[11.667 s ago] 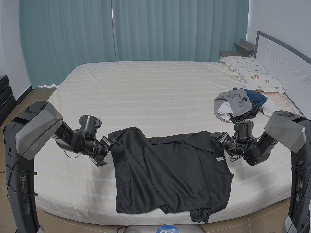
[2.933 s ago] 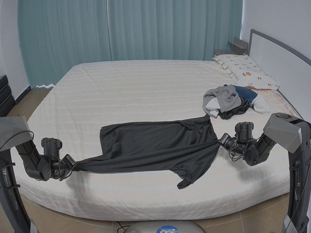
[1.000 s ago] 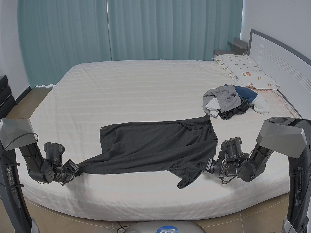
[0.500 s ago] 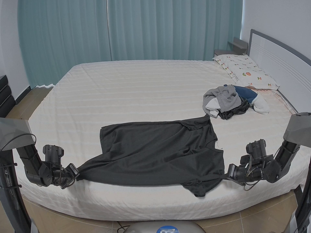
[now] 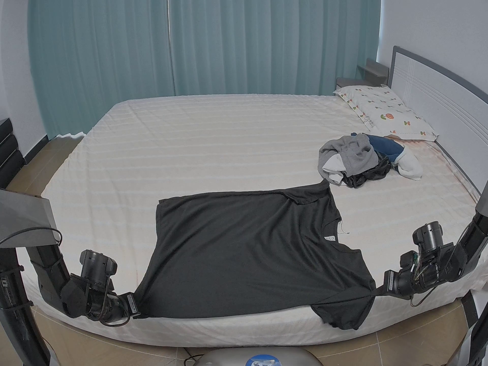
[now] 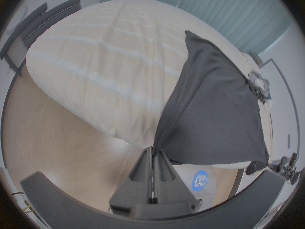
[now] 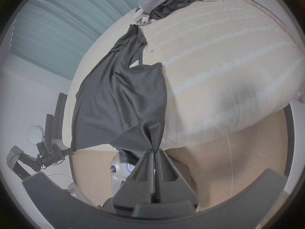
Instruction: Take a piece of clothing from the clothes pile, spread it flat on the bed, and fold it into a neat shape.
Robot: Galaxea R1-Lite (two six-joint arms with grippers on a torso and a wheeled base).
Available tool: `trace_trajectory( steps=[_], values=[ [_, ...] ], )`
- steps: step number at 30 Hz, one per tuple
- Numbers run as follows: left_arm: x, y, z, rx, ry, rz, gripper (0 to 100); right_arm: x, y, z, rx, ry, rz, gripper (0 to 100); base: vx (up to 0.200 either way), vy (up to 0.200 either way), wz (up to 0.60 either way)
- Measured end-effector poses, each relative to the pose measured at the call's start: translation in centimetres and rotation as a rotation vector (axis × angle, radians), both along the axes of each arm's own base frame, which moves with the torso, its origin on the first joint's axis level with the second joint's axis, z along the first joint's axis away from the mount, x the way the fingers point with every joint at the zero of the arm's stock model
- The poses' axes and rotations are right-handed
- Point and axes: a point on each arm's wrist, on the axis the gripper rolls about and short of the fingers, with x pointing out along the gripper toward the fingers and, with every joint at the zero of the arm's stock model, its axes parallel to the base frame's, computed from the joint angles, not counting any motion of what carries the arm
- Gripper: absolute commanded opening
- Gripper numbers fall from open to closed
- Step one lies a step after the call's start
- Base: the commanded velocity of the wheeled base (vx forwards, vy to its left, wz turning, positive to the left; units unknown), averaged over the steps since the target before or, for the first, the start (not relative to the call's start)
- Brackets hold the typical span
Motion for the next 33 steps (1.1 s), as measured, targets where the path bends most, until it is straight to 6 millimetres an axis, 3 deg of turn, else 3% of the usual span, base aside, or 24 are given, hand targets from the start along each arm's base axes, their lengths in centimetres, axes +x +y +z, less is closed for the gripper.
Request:
trace_trajectory(
  steps=[5, 6, 7, 8, 17, 33],
  values=[
    [-0.4, -0.4, 0.0, 0.010, 0.018, -0.027, 0, -0.2, -0.1, -0.6, -0.006, 0.031, -0.003, 0, 0.000, 0.000, 0.00],
    [-0.5, -0.4, 0.0, 0.010, 0.020, -0.030, 100, -0.2, -0.1, -0.8, -0.006, 0.037, -0.003, 0, 0.000, 0.000, 0.00],
    [-0.5, -0.5, 0.0, 0.010, 0.021, -0.031, 100, -0.1, -0.1, -1.1, -0.007, 0.044, -0.003, 0, 0.000, 0.000, 0.00],
    [-0.5, -0.5, 0.0, 0.010, 0.021, -0.031, 100, -0.1, 0.0, -1.3, -0.007, 0.050, -0.001, 100, 0.000, 0.000, 0.00],
    [-0.2, -0.6, 0.2, -0.004, 0.003, -0.030, 100, 0.6, 0.0, -2.2, 0.019, 0.037, -0.037, 100, 0.000, 0.000, 0.00],
    [2.0, 1.1, 2.2, -0.241, -0.109, 0.032, 100, 3.3, 1.3, -0.6, 0.314, -0.107, -0.359, 100, 0.000, 0.000, 0.00]
  ],
)
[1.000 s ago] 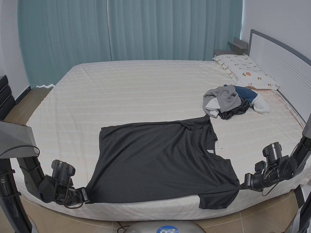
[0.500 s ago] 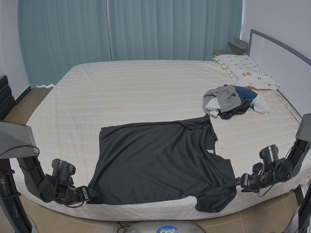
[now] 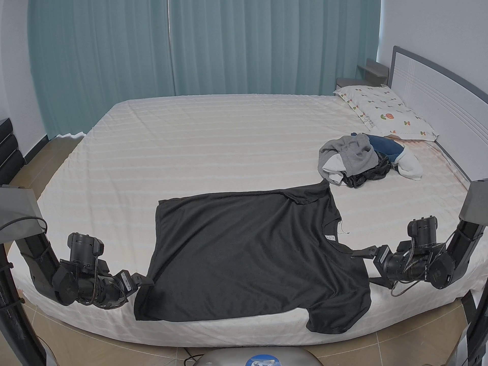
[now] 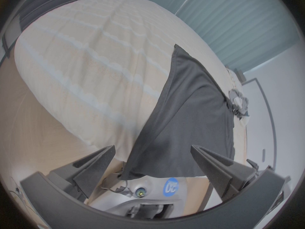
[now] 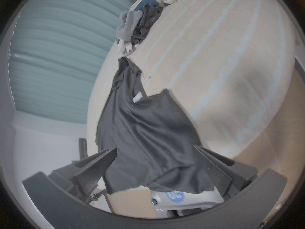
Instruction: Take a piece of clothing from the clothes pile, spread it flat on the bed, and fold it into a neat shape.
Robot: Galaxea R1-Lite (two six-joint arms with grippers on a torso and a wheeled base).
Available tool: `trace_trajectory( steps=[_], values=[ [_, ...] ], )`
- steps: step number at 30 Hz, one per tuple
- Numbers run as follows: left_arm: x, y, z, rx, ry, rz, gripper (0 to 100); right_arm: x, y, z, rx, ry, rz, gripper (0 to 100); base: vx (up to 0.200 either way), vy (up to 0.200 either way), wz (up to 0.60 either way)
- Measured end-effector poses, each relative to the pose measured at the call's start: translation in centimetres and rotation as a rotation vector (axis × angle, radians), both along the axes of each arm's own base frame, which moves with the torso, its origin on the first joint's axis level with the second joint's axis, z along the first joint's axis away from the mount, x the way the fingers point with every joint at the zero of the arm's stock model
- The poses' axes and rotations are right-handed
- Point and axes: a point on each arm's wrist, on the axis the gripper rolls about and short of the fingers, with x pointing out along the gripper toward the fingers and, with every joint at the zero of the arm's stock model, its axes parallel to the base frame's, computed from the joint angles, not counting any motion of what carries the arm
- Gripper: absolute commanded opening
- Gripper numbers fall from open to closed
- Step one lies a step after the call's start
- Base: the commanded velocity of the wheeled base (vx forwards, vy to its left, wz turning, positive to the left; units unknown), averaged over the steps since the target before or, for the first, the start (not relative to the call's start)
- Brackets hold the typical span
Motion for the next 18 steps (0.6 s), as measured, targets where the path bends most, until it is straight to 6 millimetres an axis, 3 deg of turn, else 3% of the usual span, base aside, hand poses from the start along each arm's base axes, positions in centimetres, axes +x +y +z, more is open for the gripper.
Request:
trace_trajectory(
  steps=[10, 18],
  values=[
    [1.8, -0.6, 1.0, -0.149, -0.034, 0.119, 100, 1.2, 0.6, 0.3, 0.152, -0.212, -0.089, 100, 0.000, 0.000, 0.00],
    [2.5, -1.5, 1.0, -0.183, -0.037, 0.115, 100, 0.4, 0.6, -1.4, 0.156, -0.160, -0.101, 100, 0.000, -0.200, 0.00]
  ],
)
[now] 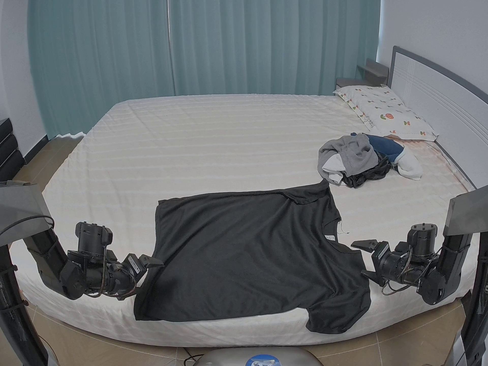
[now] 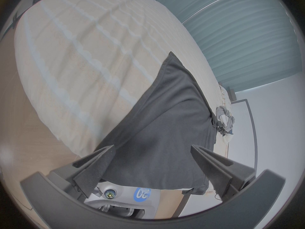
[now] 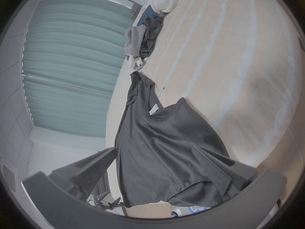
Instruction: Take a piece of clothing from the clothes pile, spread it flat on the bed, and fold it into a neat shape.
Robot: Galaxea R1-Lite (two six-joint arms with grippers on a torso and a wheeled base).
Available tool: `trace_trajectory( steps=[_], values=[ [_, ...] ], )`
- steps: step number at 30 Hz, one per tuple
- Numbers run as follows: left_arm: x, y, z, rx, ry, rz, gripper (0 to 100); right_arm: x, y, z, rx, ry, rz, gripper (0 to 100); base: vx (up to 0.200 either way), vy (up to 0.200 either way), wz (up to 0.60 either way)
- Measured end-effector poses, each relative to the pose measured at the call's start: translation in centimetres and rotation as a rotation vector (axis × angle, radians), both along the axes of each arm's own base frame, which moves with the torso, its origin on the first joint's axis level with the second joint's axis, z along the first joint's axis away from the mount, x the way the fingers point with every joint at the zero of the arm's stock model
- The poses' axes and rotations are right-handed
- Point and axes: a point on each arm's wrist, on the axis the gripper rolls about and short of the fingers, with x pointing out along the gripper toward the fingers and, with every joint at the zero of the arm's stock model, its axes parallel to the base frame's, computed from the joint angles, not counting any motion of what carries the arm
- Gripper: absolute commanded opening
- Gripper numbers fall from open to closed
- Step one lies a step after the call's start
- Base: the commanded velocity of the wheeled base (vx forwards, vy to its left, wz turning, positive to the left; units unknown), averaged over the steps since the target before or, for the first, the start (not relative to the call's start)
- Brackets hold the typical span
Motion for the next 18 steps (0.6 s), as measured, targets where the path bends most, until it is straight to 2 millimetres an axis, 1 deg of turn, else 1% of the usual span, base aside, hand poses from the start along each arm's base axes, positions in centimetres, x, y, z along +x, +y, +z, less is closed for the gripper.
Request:
trace_trajectory(
  steps=[1, 10, 13, 18],
  values=[
    [0.1, 0.0, 0.0, -0.004, 0.000, 0.005, 100, 0.0, 0.0, -0.1, 0.000, 0.004, 0.000, 100, 0.000, -0.200, 0.00],
    [0.5, -0.1, 0.0, -0.013, -0.003, 0.025, 100, -0.1, 0.0, -0.5, -0.002, 0.020, -0.001, 100, 0.000, 0.000, 0.00],
    [0.7, -0.1, 0.2, -0.036, 0.003, 0.056, 100, -0.1, 0.0, -0.5, -0.002, 0.021, -0.001, 100, 0.000, 0.000, 0.00],
    [1.4, 0.7, 0.6, -0.070, -0.008, 0.124, 100, -0.1, 0.0, -0.6, -0.002, 0.024, 0.001, 100, 0.200, 0.000, 0.00]
  ],
)
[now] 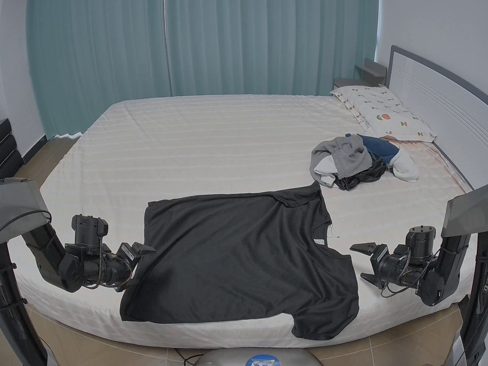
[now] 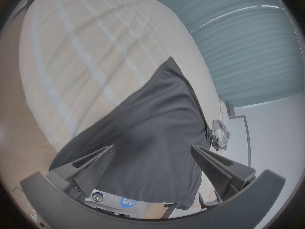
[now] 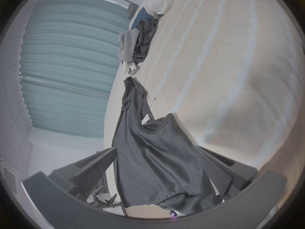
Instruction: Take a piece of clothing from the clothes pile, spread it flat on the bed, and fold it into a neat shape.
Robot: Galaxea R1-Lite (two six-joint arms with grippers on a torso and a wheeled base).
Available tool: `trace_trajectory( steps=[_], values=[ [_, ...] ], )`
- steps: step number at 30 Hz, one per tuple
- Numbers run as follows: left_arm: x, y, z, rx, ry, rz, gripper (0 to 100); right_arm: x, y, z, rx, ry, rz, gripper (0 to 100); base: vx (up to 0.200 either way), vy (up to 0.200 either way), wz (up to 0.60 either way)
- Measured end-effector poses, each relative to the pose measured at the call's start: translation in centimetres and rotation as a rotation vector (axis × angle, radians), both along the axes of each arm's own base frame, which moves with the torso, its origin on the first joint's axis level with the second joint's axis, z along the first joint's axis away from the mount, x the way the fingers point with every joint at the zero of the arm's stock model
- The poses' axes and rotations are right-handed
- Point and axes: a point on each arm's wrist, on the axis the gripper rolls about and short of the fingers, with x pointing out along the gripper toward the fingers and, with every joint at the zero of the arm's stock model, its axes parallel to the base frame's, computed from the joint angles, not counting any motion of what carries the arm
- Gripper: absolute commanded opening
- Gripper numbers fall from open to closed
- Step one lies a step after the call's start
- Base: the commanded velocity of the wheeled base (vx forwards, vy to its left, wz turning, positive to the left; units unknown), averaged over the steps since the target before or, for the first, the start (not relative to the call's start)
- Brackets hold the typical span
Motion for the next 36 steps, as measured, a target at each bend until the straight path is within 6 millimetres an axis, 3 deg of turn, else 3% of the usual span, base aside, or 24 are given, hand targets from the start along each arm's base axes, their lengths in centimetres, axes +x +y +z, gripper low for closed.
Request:
trace_trajectory(
  steps=[4, 23, 30, 36],
  values=[
    [0.3, 0.3, 0.2, -0.002, -0.011, 0.011, 100, 0.0, 0.0, 0.0, 0.000, 0.001, 0.001, 100, 0.200, 0.000, 0.00],
    [2.3, 0.6, 1.3, 0.068, -0.088, 0.089, 100, -0.2, 0.1, -0.1, -0.002, 0.006, 0.003, 100, 0.000, 0.000, 0.00],
    [5.5, 0.6, 2.8, 0.102, -0.194, 0.131, 100, -0.2, 0.0, -0.1, -0.002, 0.006, 0.003, 100, 0.000, 0.000, 0.00],
    [9.6, 0.4, 3.2, 0.113, -0.288, 0.136, 100, -0.1, 0.0, -0.1, -0.001, 0.006, 0.002, 100, 0.000, 0.000, 0.00]
  ],
)
